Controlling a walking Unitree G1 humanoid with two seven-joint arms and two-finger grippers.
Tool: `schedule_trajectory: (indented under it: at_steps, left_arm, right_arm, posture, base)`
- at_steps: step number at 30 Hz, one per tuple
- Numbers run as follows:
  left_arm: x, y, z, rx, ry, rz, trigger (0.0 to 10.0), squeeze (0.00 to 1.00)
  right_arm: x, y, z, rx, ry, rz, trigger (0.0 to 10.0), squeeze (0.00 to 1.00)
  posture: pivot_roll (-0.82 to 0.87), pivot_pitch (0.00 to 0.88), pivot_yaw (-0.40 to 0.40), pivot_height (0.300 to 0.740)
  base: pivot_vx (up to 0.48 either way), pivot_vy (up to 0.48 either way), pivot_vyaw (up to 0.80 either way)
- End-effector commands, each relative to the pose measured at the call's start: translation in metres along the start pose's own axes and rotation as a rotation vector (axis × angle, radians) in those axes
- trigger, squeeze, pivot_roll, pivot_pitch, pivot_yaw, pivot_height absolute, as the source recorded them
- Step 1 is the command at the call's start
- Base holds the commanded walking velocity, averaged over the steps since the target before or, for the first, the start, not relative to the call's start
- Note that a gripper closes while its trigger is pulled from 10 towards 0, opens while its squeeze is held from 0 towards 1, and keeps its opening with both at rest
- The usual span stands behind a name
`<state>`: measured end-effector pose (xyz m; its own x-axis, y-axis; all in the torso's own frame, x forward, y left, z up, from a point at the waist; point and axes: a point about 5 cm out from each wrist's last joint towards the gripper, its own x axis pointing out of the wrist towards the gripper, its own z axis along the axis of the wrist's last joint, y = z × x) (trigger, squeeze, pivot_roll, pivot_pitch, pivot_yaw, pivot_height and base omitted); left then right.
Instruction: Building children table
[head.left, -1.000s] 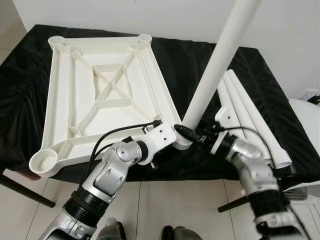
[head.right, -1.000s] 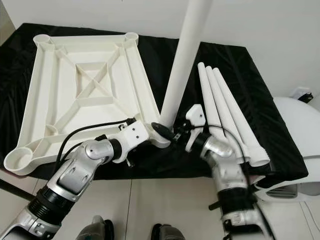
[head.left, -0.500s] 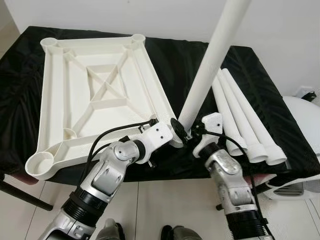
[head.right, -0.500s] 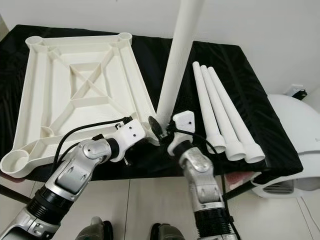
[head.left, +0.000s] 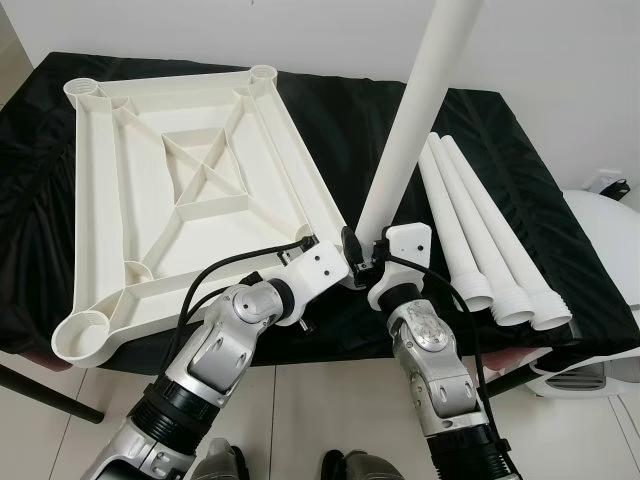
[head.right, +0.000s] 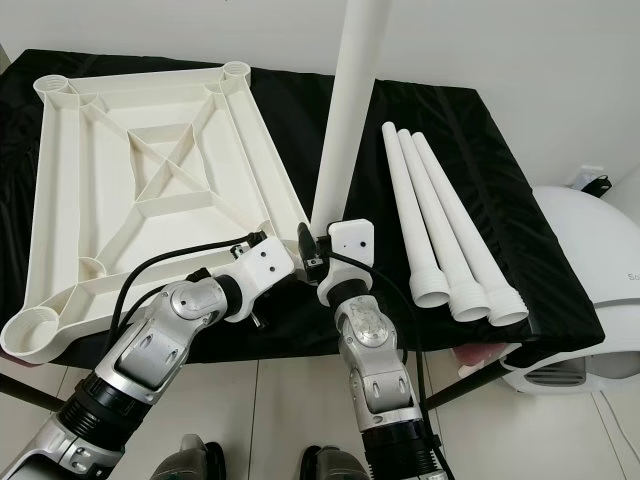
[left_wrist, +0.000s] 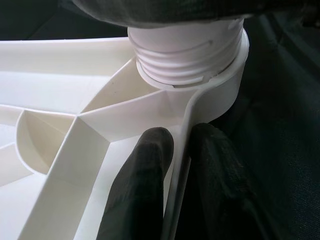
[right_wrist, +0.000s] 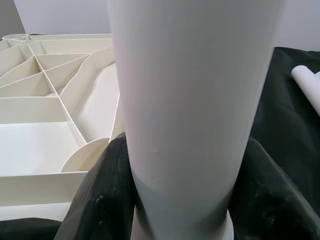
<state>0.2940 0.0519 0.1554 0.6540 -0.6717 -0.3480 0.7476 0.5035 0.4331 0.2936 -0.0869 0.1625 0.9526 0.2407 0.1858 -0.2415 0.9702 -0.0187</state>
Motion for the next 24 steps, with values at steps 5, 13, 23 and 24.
schedule_trajectory:
  at_steps: [5,13,23,24]
  left_arm:
    - [0.0012,-0.0052,0.0121,0.033,-0.050,-0.031,10.0,0.00]
    - [0.0013,-0.0037,0.0123,0.033,-0.050,-0.026,10.0,0.00]
    - [0.0007,-0.0024,0.0120,0.030,-0.049,-0.023,10.0,0.00]
    - [0.0007,-0.0024,0.0120,0.030,-0.049,-0.023,10.0,0.00]
  right_arm:
    - [-0.0056,-0.0020,-0.0138,0.055,0.068,-0.046,10.0,1.00]
    - [-0.0048,-0.0014,-0.0099,0.065,0.045,-0.011,10.0,1.00]
    - [-0.0034,-0.0023,-0.0084,0.053,0.043,0.062,10.0,0.00]
    - [-0.0034,-0.0023,-0.0084,0.053,0.043,0.062,10.0,0.00]
  posture:
    - [-0.06,0.082,-0.074,0.740]
    - [-0.06,0.086,-0.078,0.740]
    - [-0.07,0.096,-0.074,0.740]
    - [-0.07,0.096,-0.074,0.740]
  base:
    - [0.000,0.000,0.00]
    - [0.000,0.000,0.00]
    - [0.000,0.000,0.00]
    - [0.000,0.000,0.00]
